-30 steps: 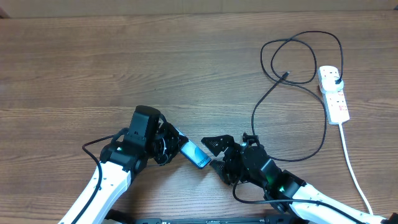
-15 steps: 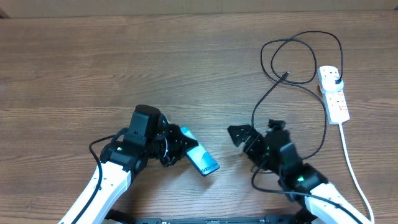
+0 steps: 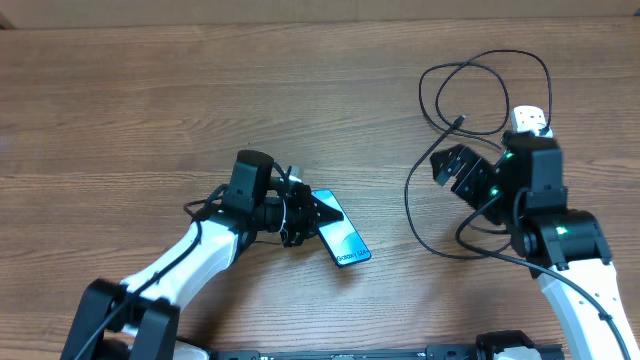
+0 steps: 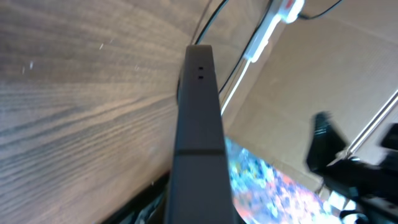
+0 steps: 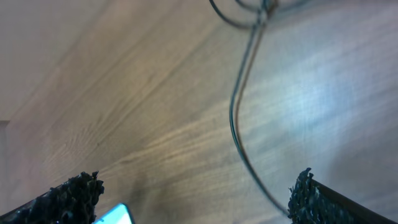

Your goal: Plug charger to phone and switch on socket

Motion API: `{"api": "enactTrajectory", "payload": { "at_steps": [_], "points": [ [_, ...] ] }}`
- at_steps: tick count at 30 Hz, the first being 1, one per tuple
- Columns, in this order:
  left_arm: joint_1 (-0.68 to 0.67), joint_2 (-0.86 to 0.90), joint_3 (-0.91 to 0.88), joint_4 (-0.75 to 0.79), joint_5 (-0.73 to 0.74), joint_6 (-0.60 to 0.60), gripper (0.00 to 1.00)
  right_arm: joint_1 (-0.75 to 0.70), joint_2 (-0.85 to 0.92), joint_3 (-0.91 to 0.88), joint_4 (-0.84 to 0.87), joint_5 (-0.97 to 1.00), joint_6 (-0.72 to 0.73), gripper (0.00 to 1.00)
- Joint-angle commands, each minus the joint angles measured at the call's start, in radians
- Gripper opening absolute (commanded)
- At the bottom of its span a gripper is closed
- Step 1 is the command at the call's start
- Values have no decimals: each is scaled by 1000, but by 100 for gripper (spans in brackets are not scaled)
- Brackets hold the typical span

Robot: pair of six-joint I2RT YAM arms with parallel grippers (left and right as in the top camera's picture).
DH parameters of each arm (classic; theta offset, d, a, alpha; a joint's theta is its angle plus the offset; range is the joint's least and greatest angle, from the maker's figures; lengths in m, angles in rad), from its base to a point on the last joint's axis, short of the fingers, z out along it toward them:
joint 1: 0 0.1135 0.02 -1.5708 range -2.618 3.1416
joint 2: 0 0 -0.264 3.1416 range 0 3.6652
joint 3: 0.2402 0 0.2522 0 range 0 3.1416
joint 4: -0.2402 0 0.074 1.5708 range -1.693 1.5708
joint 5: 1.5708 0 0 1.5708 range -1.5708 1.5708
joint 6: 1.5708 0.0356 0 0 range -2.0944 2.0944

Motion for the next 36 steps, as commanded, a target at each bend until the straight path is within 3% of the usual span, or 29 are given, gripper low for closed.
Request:
{"api": "enactTrajectory", "payload": {
  "at_steps": [1,6,10,18,27,36],
  "points": [
    [-1,14,18,13,123,-6,4,-10,6,26,35,2,-114,100],
    [-1,13,18,27,135,-14,4,-10,59,26,113,55,-111,100],
    [-1,13,18,29,128,-15,4,-11,224,26,174,58,-68,100],
    [-1,13,18,29,137,-14,4,-72,475,26,344,34,135,82],
    [-1,13,18,29,132,-15,4,-157,644,26,581,-174,153,82],
    [-1,13,18,29,111,-15,4,-158,764,26,658,-180,156,81]
  ]
}}
